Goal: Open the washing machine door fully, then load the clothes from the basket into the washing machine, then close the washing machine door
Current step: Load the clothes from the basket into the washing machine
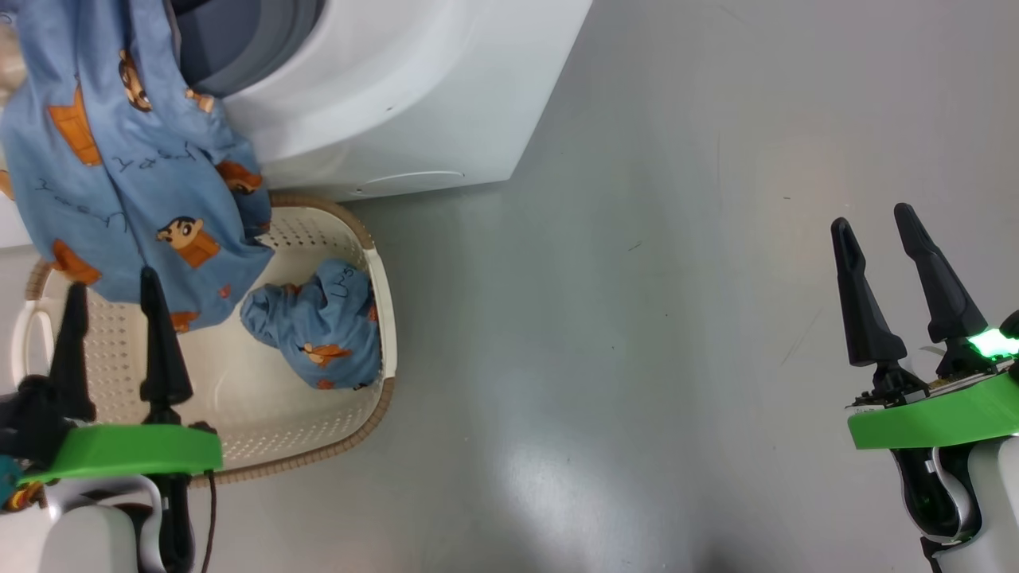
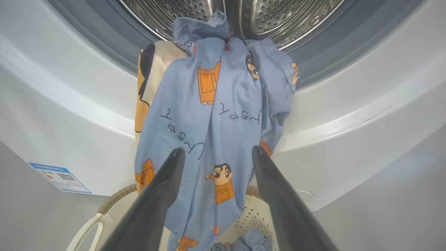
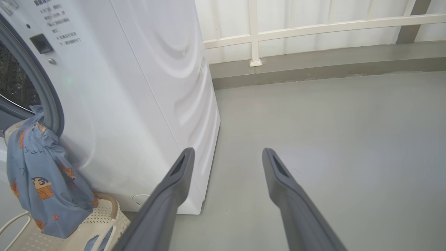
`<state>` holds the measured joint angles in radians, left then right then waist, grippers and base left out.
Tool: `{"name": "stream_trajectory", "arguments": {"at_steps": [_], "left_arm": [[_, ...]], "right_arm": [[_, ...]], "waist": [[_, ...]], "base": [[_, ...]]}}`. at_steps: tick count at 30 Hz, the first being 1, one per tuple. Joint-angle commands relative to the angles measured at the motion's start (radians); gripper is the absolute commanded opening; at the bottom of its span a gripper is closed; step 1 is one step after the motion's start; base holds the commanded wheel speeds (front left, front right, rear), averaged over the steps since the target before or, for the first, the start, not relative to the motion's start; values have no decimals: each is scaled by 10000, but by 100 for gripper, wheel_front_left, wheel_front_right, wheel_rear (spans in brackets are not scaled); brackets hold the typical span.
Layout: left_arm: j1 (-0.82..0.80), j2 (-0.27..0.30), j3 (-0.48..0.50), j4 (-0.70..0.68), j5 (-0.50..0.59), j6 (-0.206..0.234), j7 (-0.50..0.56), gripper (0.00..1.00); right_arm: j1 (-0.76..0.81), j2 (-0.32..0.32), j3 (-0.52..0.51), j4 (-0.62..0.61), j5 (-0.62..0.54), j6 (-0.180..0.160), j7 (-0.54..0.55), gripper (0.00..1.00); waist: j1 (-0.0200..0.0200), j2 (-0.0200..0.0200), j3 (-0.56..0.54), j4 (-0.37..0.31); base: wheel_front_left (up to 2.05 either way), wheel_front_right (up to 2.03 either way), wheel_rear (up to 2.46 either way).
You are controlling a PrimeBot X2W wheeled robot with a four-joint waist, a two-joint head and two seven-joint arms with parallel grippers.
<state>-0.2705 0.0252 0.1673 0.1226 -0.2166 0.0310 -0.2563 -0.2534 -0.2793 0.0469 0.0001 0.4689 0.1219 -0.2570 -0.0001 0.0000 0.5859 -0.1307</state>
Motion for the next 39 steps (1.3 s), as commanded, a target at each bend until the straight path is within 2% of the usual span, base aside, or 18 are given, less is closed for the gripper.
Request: {"name": "stream_trajectory", "arguments": {"at_steps": [1, 13, 23, 38, 39], "left_arm": [[58, 251, 268, 64, -1, -45, -55, 100], [-1761, 259, 854, 3083, 127, -661, -55, 100], [-3834, 793, 1053, 5946, 676, -978, -55, 100], [-5697, 1613, 885, 7889, 1260, -1236, -55, 100], [-5773, 1649, 870, 7966, 1285, -1241, -55, 83]], "right_arm": [[-20, -145, 144, -227, 46, 88, -48, 100], [-125, -124, 117, -311, 40, 88, -48, 100], [-301, -127, 174, -368, 59, 88, -48, 100], [-469, -132, 341, -382, 45, 88, -48, 100], [-480, -135, 358, -381, 49, 88, -48, 100]], "waist": [[1, 0, 38, -10], [1, 0, 426, -25], [1, 0, 917, -194], [1, 0, 1184, -449], [1, 0, 1191, -466]], "base": [[0, 0, 0], [0, 0, 0], [0, 0, 0], [0, 0, 0], [0, 0, 0]]}}
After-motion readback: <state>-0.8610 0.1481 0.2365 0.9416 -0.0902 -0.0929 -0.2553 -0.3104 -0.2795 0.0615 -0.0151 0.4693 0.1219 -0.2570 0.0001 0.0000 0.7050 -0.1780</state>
